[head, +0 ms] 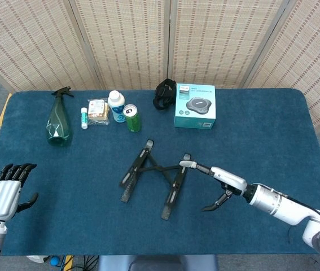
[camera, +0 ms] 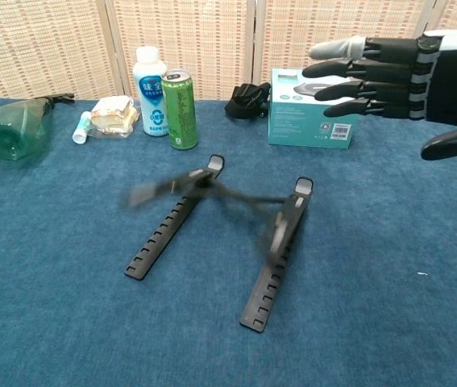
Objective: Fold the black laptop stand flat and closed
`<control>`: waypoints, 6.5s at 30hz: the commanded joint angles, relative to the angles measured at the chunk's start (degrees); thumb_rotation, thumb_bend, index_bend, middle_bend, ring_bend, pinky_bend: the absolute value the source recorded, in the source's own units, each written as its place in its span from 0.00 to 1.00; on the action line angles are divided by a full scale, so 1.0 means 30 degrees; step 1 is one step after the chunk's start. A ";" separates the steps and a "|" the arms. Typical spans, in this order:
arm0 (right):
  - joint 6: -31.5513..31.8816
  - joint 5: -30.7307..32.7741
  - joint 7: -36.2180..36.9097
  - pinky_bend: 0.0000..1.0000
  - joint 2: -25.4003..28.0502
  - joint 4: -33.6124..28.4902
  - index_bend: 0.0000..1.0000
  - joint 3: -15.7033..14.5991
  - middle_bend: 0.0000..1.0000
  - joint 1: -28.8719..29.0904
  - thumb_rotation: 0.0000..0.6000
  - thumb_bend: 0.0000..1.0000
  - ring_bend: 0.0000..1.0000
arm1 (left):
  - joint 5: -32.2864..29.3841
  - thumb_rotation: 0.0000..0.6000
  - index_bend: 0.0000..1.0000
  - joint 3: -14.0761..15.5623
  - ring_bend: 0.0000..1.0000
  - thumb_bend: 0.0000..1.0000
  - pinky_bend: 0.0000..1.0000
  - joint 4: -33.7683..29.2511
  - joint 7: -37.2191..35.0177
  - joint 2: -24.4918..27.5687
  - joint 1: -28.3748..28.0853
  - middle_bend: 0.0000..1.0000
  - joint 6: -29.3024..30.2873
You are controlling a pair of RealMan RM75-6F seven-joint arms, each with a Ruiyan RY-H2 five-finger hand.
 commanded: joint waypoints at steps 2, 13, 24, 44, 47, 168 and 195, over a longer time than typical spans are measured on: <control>0.0018 0.0349 -0.1512 0.00 0.0776 -0.0691 0.00 0.0140 0.00 -0.0080 1.00 0.00 0.00 | 0.0001 1.00 0.16 -0.0414 0.15 0.24 0.07 0.0550 -0.0773 -0.0011 -0.0862 0.16 -0.0962; -0.2460 0.2231 -1.4253 0.00 0.2013 -0.2612 0.00 0.1904 0.00 -0.0250 1.00 0.00 0.00 | 0.1696 1.00 0.15 -0.0991 0.15 0.24 0.07 0.4466 -0.3181 -0.1692 -0.5063 0.16 -0.5321; -0.3470 0.3328 -2.2406 0.00 0.0349 -0.3914 0.00 0.2797 0.00 -0.0986 1.00 0.00 0.00 | 0.3167 1.00 0.08 -0.1081 0.15 0.24 0.07 1.0468 -0.6612 -0.5751 -0.9148 0.14 -0.7930; -0.6882 0.4594 -2.9212 0.00 -0.4662 0.0954 0.00 0.4020 0.00 0.0307 1.00 0.00 0.00 | 0.2497 1.00 0.05 -0.0608 0.14 0.24 0.07 1.5871 -0.9310 -0.9293 -1.1374 0.11 -0.8633; -0.7379 0.4717 -2.8883 0.00 -0.5494 0.2013 0.00 0.4043 0.00 0.0676 1.00 0.00 0.00 | 0.2315 1.00 0.05 -0.0464 0.14 0.24 0.07 1.5541 -0.9291 -0.8955 -1.1171 0.11 -0.8451; -0.5670 0.4815 -2.7883 0.00 -1.5008 1.4087 0.00 0.3668 0.00 0.3548 1.00 0.00 0.00 | 0.0202 1.00 0.00 0.0491 0.00 0.14 0.03 1.4887 -1.1050 -1.1331 -1.0205 0.00 -0.9861; -0.4840 0.4900 -2.7311 0.00 -1.6826 1.5789 0.00 0.4424 0.00 0.4505 1.00 0.00 0.00 | 0.0815 1.00 0.00 0.0591 0.00 0.14 0.03 1.4060 -1.1624 -1.1080 -1.0810 0.00 -1.0110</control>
